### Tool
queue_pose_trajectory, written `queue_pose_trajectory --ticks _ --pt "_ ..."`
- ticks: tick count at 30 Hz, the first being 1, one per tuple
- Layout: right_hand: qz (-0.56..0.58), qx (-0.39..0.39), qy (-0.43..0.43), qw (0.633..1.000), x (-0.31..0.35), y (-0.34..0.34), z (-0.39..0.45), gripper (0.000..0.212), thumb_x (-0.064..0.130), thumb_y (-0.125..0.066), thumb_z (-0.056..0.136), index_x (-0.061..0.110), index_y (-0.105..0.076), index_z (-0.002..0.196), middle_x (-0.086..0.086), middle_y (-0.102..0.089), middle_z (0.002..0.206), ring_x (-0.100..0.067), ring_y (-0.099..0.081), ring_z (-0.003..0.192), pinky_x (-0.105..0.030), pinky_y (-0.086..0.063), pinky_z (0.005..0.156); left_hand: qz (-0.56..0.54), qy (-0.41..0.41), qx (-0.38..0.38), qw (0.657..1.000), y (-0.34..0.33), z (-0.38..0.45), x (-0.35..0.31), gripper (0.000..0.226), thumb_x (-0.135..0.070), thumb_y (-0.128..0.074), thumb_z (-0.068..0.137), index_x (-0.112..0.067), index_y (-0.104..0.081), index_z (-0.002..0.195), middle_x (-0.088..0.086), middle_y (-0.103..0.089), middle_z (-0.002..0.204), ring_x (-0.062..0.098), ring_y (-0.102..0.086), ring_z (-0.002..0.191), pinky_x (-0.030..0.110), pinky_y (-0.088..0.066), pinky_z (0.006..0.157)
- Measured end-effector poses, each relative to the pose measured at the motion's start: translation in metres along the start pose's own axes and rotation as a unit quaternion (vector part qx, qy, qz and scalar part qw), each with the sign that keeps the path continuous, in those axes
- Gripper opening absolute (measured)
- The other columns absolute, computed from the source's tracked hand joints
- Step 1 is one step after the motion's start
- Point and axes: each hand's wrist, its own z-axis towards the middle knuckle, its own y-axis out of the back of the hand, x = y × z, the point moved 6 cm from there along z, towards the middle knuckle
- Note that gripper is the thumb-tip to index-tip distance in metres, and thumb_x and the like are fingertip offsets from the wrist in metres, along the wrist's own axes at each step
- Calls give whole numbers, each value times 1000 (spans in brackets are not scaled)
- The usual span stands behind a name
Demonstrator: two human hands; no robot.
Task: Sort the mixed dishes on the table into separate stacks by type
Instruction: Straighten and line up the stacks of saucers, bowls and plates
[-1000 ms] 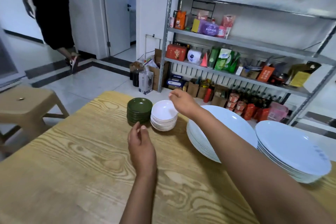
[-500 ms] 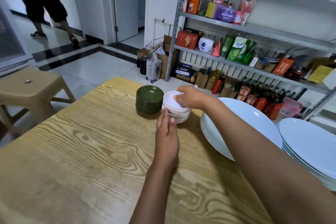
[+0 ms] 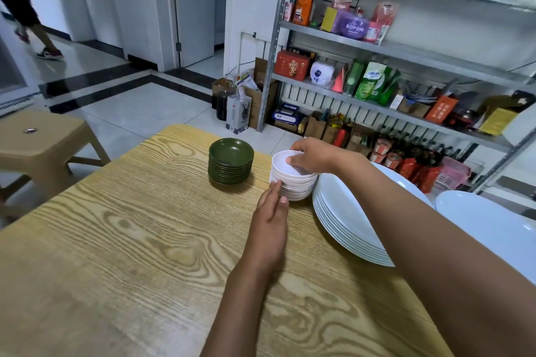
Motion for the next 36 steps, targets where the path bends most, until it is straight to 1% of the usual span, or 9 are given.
queue_pose_trajectory --ticks 6,9,11,14,16,18,22,28,36 --pt "-1 -21 1 1000 -1 0 -1 33 34 -57 95 14 -62 121 -5 -59 121 -23 -55 110 -39 -47 94 38 -26 -21 999 1 2 -1 40 -21 -41 102 -20 -44 141 -8 -36 149 0 -32 134 -2 -22 97" --pt "50 -75 16 996 12 14 -8 25 26 -62 93 11 -68 111 -5 -66 112 -22 -60 105 -37 -49 92 -6 -18 -101 995 20 4 -8 33 -12 -42 100 -18 -55 130 -1 -48 139 10 -44 127 10 -33 99" --pt "117 -125 37 985 29 28 -14 21 23 -65 91 12 -70 108 -5 -69 108 -19 -63 100 -37 -51 90 6 -39 -176 984 42 3 -13 32 -8 -42 99 -15 -58 126 2 -51 134 12 -48 122 6 -33 92" --pt "167 -115 87 975 72 31 -17 23 22 -65 92 12 -68 112 -2 -68 108 -16 -62 99 -30 -50 85 132 -75 -293 944 84 2 -20 36 -14 -39 100 -16 -53 132 0 -45 137 14 -45 123 17 -33 95" --pt "157 -90 110 977 98 21 -11 28 25 -64 93 15 -64 119 -3 -65 116 -16 -59 103 -30 -48 87 190 -83 -322 924 106 7 -22 38 -19 -37 100 -20 -49 136 -2 -43 137 15 -43 124 24 -33 93" --pt "124 -71 111 983 118 7 3 37 28 -60 95 16 -56 130 -5 -59 127 -20 -56 111 -31 -45 89 192 -104 -310 925 119 17 -23 41 -24 -35 101 -24 -44 141 -3 -38 141 12 -40 125 24 -32 94" --pt "73 -9 70 995 127 -23 36 49 35 -60 94 17 -48 138 -10 -48 143 -29 -48 127 -41 -43 104 118 -80 -229 963 116 39 -13 45 -35 -35 102 -34 -33 147 -8 -23 155 -1 -28 129 18 -27 96" --pt "92 63 72 991 126 -37 56 43 54 -59 87 25 -64 117 -1 -57 126 -22 -53 114 -37 -47 93 99 -92 -166 977 102 49 -11 49 -36 -39 101 -33 -28 149 -9 -32 153 5 -31 137 20 -29 106" --pt "57 85 73 992 113 -29 55 36 50 -59 86 26 -66 112 2 -57 124 -20 -53 114 -43 -42 103 73 -84 -130 985 88 48 -3 48 -29 -38 102 -31 -29 149 -13 -33 153 2 -29 139 37 -31 114"
